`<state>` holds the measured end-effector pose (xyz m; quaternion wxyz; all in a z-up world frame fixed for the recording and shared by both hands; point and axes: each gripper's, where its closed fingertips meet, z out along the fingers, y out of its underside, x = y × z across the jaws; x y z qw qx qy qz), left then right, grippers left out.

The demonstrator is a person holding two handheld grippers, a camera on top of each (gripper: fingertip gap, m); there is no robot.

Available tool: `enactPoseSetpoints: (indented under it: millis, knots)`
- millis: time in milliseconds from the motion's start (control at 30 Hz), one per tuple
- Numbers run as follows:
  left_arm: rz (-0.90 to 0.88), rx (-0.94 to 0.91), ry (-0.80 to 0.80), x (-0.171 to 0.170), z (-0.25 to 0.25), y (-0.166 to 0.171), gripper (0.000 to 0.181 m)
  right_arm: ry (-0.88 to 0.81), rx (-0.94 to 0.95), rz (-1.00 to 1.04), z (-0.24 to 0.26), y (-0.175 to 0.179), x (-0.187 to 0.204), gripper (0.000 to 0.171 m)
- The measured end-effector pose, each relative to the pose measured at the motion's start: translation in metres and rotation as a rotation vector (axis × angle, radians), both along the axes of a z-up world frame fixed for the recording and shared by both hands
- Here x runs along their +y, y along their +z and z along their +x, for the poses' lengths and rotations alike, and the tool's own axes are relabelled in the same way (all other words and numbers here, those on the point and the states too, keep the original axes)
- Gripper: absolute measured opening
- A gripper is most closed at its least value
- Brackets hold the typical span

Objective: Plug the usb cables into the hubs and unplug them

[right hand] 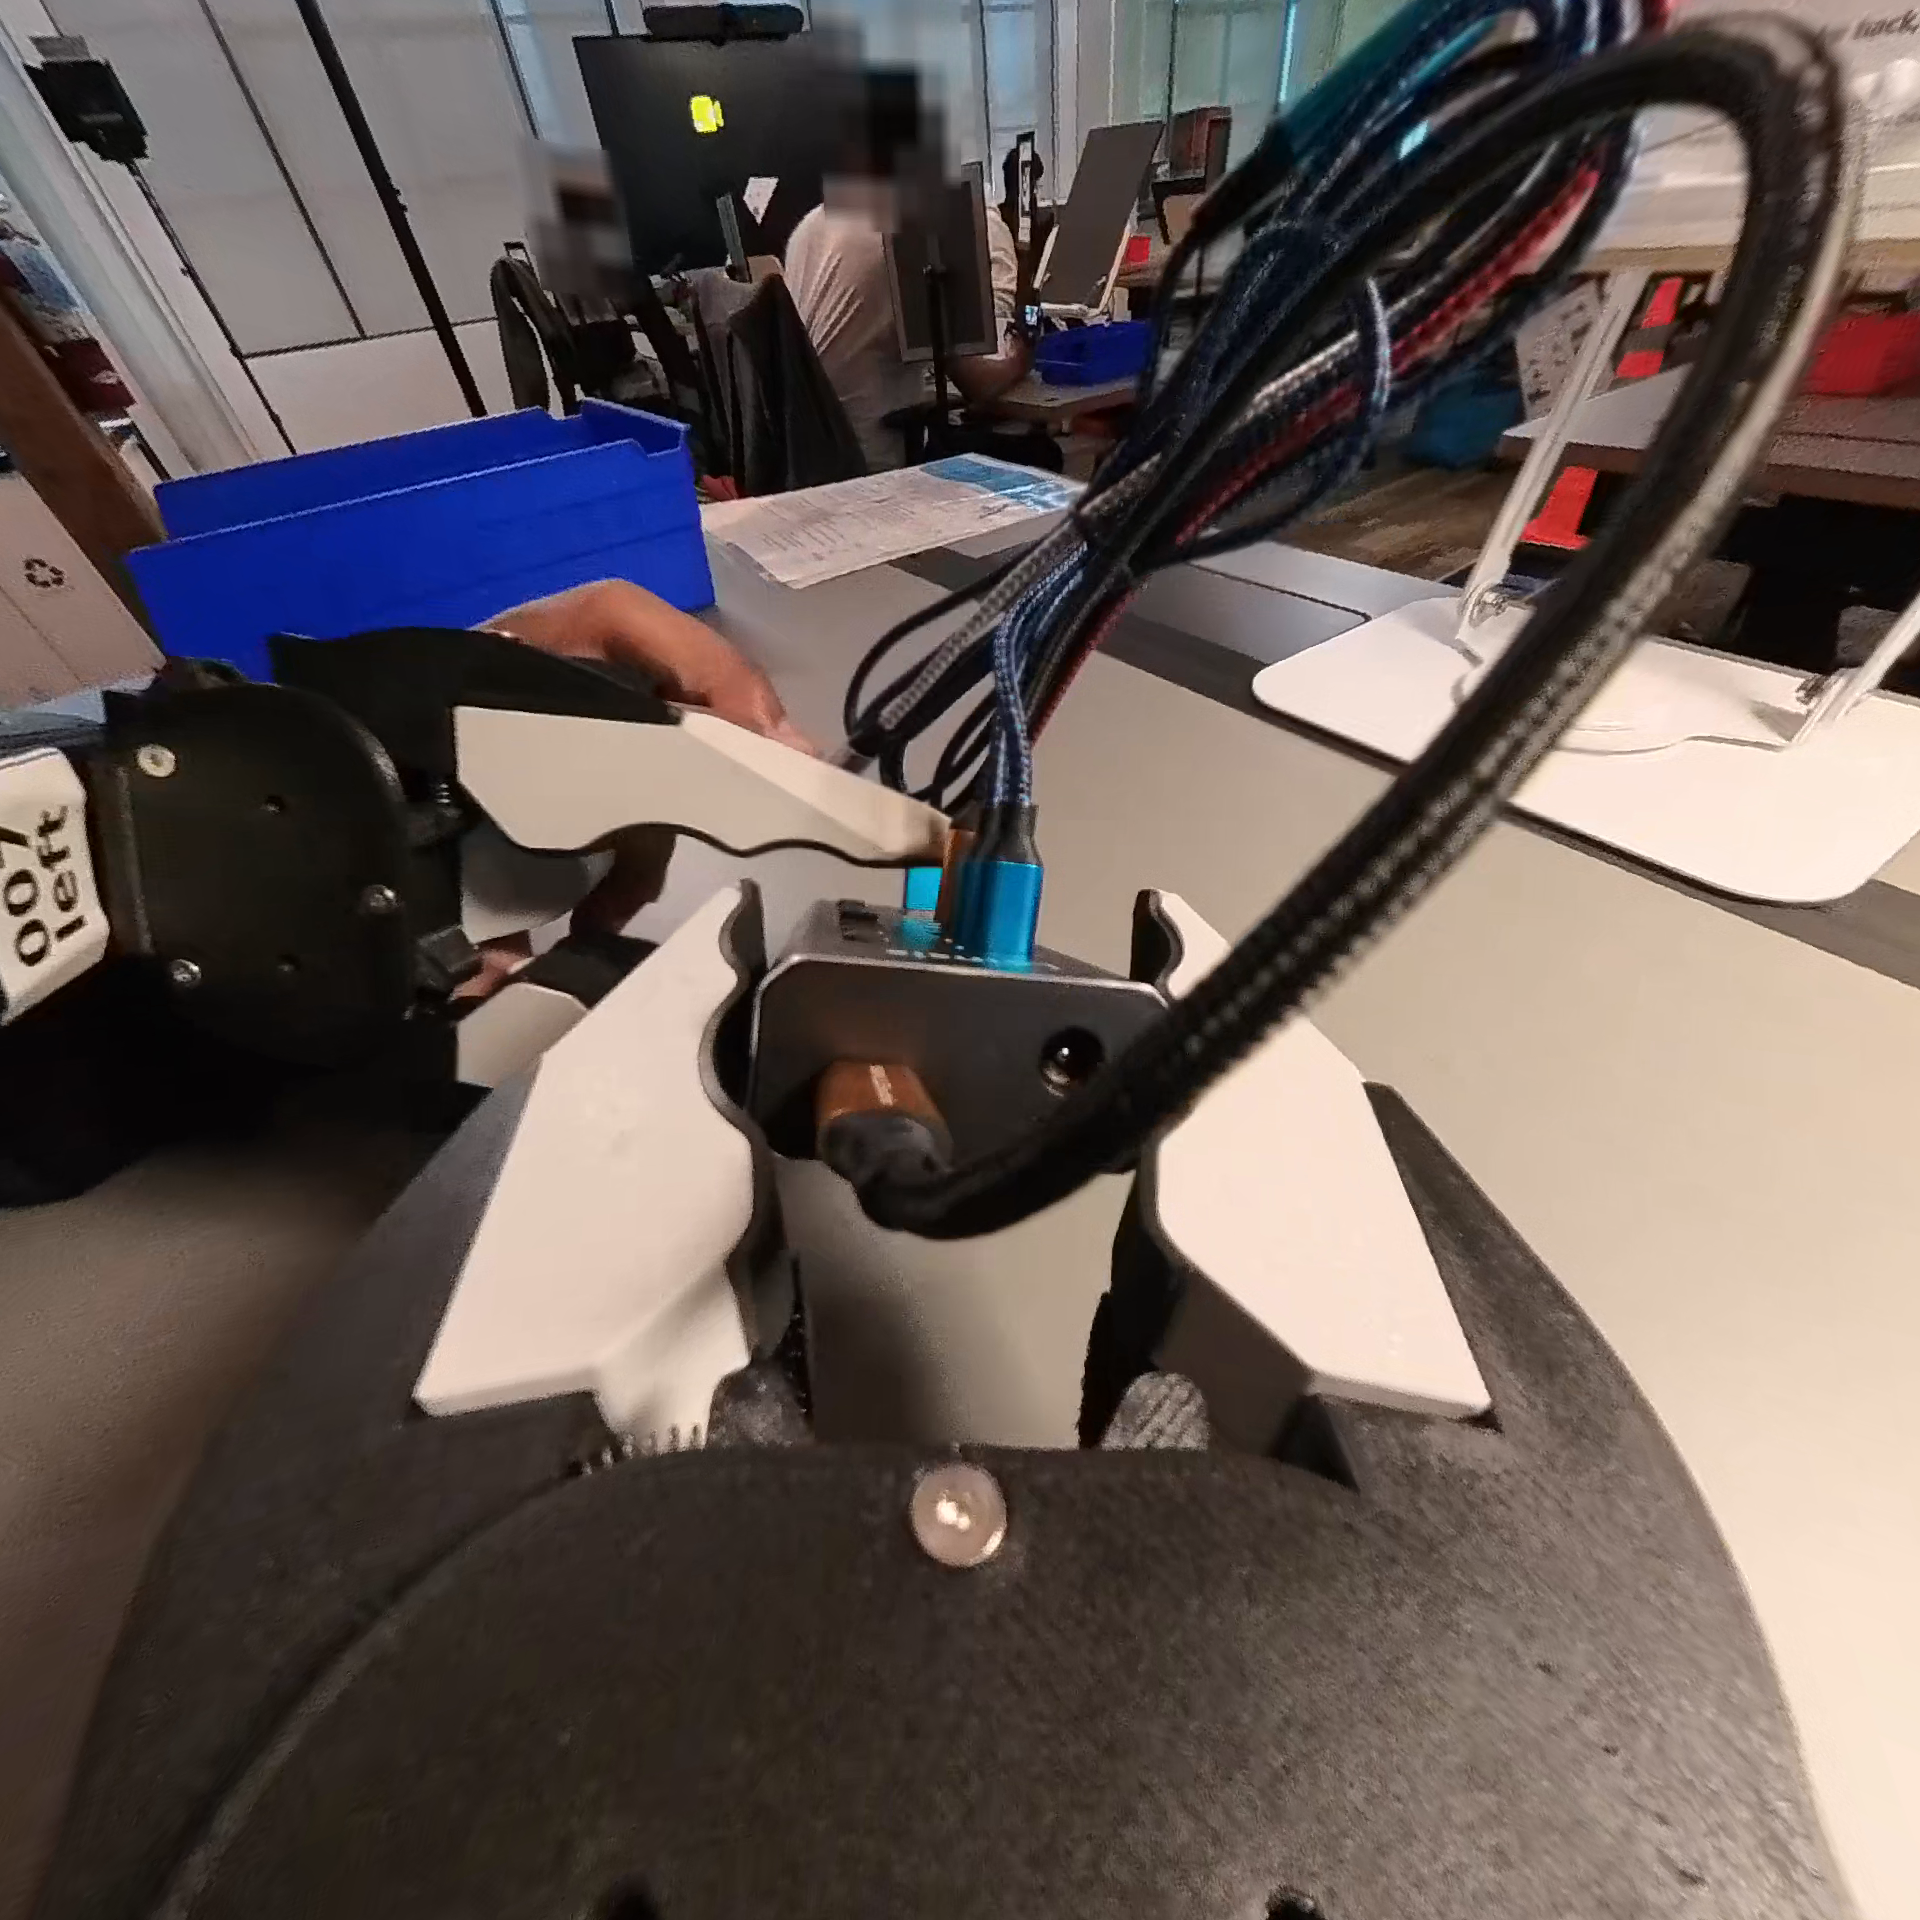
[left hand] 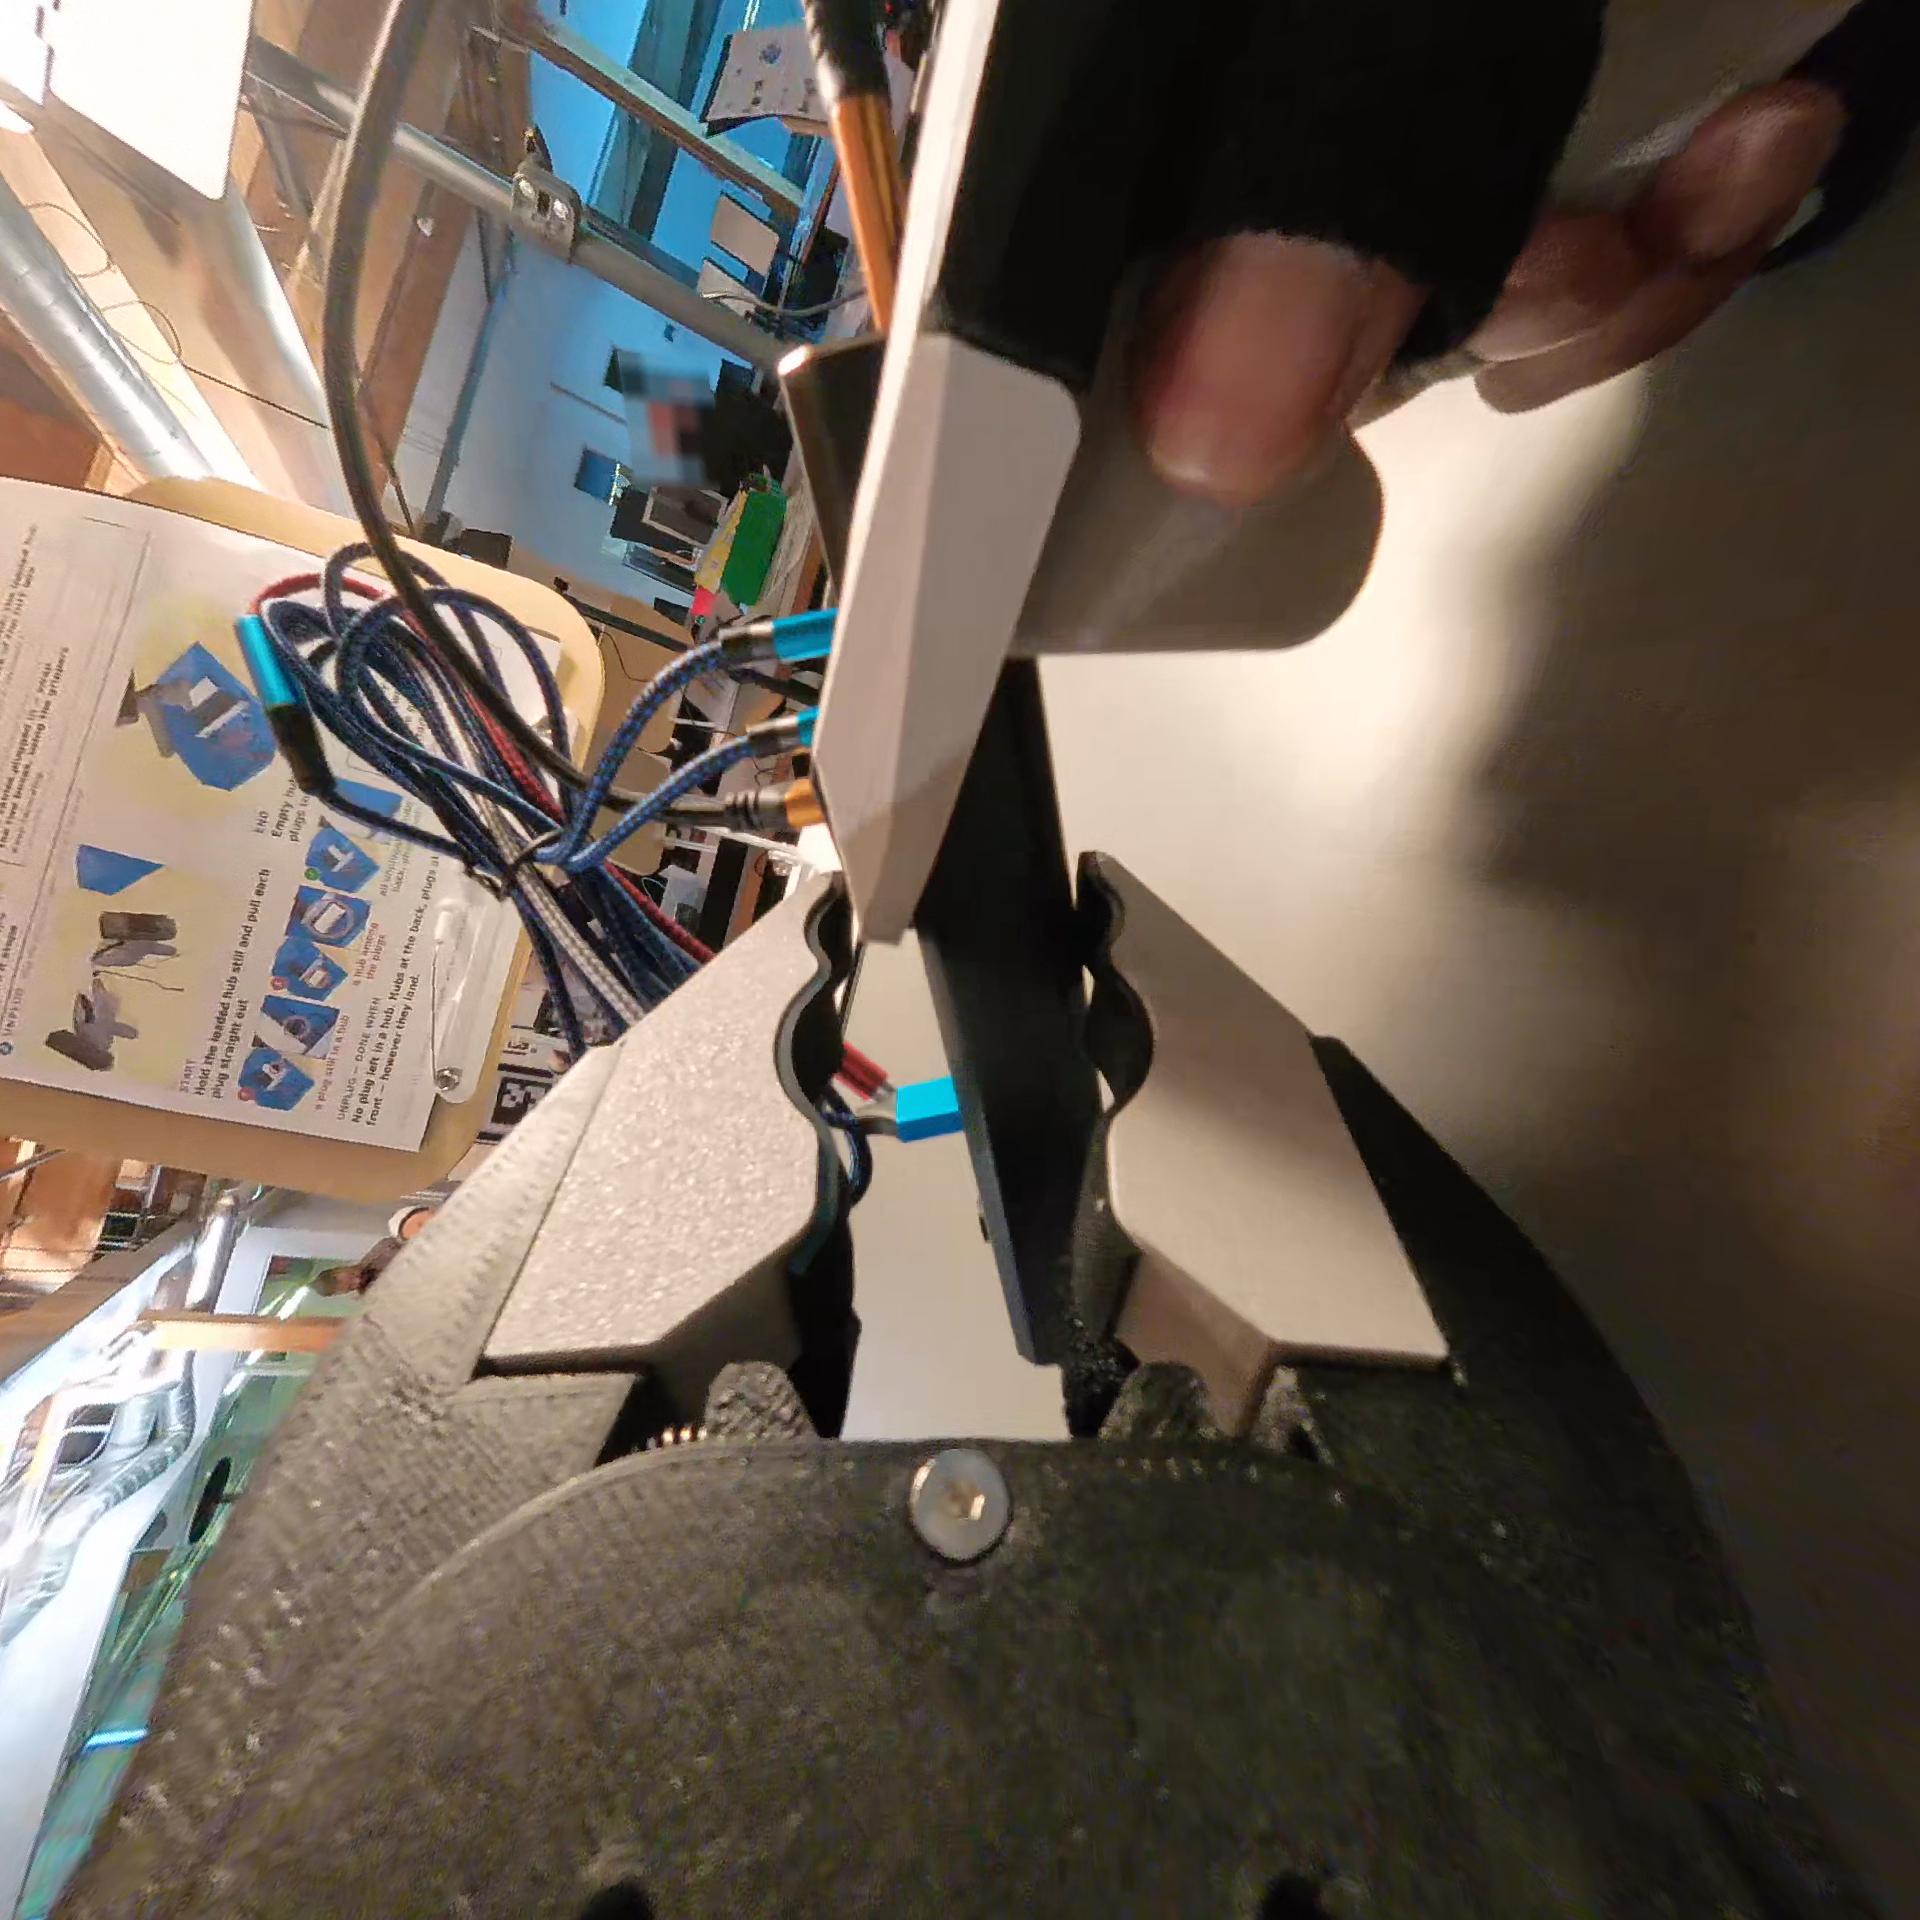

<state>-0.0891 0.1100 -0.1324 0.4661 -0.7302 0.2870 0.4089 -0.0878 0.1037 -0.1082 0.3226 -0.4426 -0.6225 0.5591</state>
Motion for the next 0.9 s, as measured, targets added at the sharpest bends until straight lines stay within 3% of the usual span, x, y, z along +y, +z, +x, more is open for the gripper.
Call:
enactPoseSetpoints:
  millis: [33, 167, 267, 367, 467, 600, 900]
  knots:
    - [-0.001, -0.003, -0.004, -0.001, 0.001, 0.0, 0.047, -0.003, 0.002, 0.003, 0.001, 0.0, 0.002, 0.071]
    - [0.027, -0.141, -0.017, -0.009, 0.006, 0.003, 0.048, -0.038, 0.02, -0.008, 0.005, 0.004, 0.017, 0.072]
    - [0.088, -0.424, -0.024, -0.013, 0.009, 0.01, 0.045, -0.064, 0.038, -0.034, 0.007, 0.009, 0.028, 0.072]
    - [0.155, -0.844, 0.043, -0.018, 0.003, 0.013, 0.039, -0.081, 0.067, -0.017, 0.011, 0.014, 0.037, 0.071]
    - [0.097, -1.364, 0.178, -0.025, 0.006, -0.01, 0.036, -0.089, 0.089, 0.008, 0.013, 0.016, 0.04, 0.071]
    - [0.074, -2.007, 0.043, -0.016, 0.044, -0.008, 0.037, -0.084, 0.126, 0.06, 0.015, 0.02, 0.035, 0.071]
    - [0.28, -2.412, -0.024, -0.003, 0.046, 0.005, 0.039, -0.061, 0.33, 0.291, 0.033, 0.048, 0.005, 0.07]
